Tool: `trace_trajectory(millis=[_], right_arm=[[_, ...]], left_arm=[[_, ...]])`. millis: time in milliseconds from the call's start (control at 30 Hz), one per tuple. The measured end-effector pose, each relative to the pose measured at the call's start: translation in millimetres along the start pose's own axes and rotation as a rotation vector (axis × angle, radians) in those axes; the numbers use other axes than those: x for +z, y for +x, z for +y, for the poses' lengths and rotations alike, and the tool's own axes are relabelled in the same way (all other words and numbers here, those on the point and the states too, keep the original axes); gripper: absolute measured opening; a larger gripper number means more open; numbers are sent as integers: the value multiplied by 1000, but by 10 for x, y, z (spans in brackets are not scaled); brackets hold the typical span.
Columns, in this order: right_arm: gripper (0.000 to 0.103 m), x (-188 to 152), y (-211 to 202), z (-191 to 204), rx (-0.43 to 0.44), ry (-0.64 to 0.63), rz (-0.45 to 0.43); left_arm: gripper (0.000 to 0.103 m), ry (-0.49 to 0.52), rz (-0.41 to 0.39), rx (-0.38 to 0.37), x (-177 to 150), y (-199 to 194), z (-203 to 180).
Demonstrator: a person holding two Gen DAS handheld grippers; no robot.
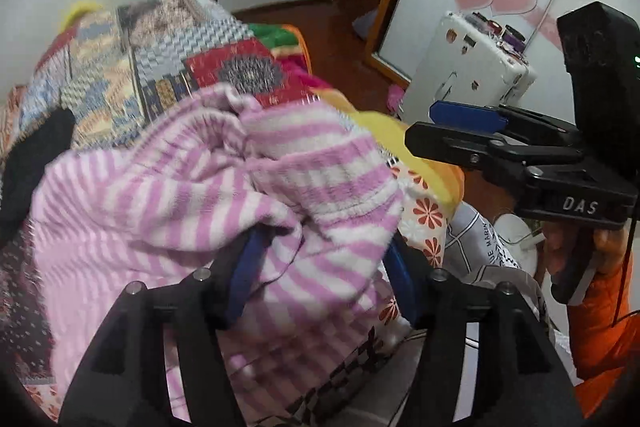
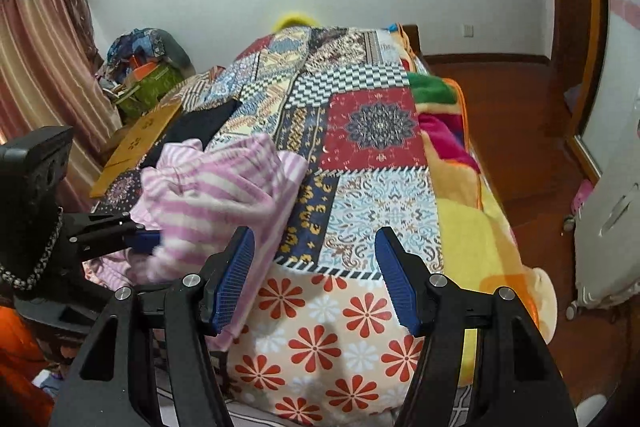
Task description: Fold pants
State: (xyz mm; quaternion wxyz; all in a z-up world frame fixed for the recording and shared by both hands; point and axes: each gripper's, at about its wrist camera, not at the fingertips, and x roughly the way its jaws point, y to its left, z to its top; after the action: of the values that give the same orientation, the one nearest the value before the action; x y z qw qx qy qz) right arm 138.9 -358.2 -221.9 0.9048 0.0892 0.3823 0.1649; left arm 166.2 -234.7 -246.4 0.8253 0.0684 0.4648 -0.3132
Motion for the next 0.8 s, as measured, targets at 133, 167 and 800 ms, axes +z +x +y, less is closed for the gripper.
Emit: trace_trajectory(millis=[133, 167, 800], right_arm=[[59, 88, -83, 100, 20, -19, -38], [59, 114, -97, 141, 29, -29, -47], [59, 183, 700, 1087, 127, -288, 69]], left_arm=[[60, -36, -78, 55, 24, -319, 142], [60, -54, -95, 71, 21, -404, 226], [62, -345, 4, 193, -678, -431, 1523]])
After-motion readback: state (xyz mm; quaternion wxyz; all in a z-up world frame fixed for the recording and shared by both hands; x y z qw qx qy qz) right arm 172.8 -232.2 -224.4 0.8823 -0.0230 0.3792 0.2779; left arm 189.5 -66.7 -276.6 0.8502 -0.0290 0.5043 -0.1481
